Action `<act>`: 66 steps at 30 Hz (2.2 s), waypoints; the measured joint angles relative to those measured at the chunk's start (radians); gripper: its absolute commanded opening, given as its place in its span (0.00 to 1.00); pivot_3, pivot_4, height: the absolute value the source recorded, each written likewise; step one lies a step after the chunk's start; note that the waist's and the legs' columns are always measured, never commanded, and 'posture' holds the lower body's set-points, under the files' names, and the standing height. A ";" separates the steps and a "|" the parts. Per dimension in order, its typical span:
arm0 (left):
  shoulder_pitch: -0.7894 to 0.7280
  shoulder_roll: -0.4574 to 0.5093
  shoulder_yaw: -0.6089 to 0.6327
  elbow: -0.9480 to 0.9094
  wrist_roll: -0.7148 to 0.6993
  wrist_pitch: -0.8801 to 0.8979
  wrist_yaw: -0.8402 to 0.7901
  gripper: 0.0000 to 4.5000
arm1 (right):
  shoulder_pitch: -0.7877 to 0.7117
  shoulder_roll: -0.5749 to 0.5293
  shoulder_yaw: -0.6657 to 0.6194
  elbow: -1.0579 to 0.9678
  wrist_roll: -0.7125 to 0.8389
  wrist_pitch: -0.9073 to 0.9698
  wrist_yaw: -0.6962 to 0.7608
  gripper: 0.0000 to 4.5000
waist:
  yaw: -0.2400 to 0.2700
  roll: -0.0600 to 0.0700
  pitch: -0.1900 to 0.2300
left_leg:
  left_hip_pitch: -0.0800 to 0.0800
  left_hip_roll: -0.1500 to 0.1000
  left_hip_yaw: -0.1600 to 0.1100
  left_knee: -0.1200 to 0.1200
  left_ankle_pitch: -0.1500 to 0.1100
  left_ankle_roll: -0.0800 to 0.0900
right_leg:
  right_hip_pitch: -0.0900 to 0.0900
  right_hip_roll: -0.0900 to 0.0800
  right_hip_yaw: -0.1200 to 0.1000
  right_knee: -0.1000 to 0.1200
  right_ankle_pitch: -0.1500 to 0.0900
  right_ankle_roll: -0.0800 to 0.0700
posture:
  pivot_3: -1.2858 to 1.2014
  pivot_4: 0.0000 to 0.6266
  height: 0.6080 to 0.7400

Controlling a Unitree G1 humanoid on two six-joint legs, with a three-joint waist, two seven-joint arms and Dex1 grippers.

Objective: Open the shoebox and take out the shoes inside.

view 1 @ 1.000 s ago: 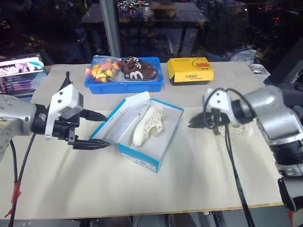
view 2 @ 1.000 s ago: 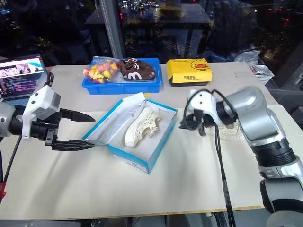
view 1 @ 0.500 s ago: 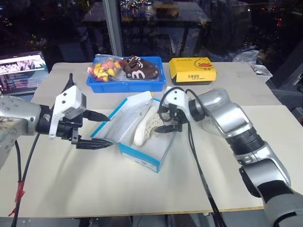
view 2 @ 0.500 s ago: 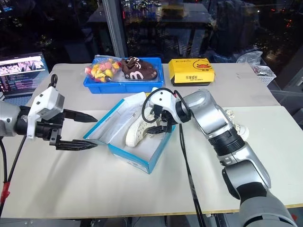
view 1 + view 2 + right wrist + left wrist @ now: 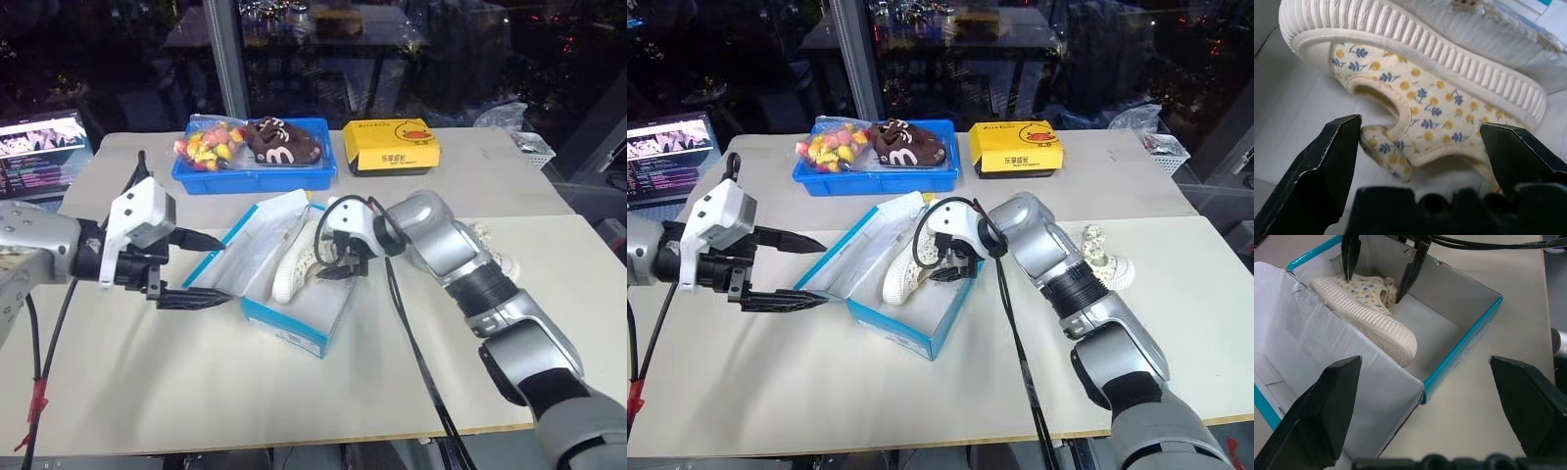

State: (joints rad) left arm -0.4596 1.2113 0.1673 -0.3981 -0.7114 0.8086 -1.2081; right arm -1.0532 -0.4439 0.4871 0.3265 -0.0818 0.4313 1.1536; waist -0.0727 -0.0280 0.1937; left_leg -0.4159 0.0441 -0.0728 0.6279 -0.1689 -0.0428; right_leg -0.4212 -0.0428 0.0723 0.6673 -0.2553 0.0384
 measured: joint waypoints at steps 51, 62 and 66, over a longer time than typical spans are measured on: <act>-0.133 -0.065 -0.127 0.057 0.032 -0.023 -0.007 1.00 | -0.028 -0.535 -0.365 -0.232 0.223 0.145 0.119 0.01 | 0.023 0.001 0.002 | -0.006 0.000 0.001 -0.001 0.000 0.000 | -0.004 0.000 0.000 -0.003 0.000 0.000 | 0.52 0.24 1.00; -0.171 -0.116 -0.172 0.089 0.058 -0.037 -0.027 1.00 | 0.356 -0.956 -0.477 -0.167 0.184 0.096 0.226 0.01 | 0.017 0.005 0.004 | -0.005 0.000 0.002 0.001 0.000 0.000 | -0.004 -0.001 0.001 -0.003 0.000 0.000 | 0.52 0.24 1.00; -0.176 -0.122 -0.177 0.092 0.064 -0.039 -0.033 1.00 | 0.507 -1.000 -0.596 -0.189 0.223 0.103 0.261 0.01 | 0.002 0.006 0.004 | -0.002 0.000 0.003 -0.001 0.000 0.000 | -0.003 -0.001 0.002 -0.002 0.000 0.000 | 0.52 0.24 1.00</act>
State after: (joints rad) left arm -0.6356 1.0894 -0.0098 -0.3058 -0.6470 0.7694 -1.2407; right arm -0.5458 -1.4441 -0.1094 0.1375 0.1416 0.5347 1.4144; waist -0.0710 -0.0219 0.1976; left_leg -0.4180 0.0440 -0.0700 0.6270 -0.1689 -0.0428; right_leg -0.4239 -0.0434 0.0745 0.6653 -0.2554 0.0382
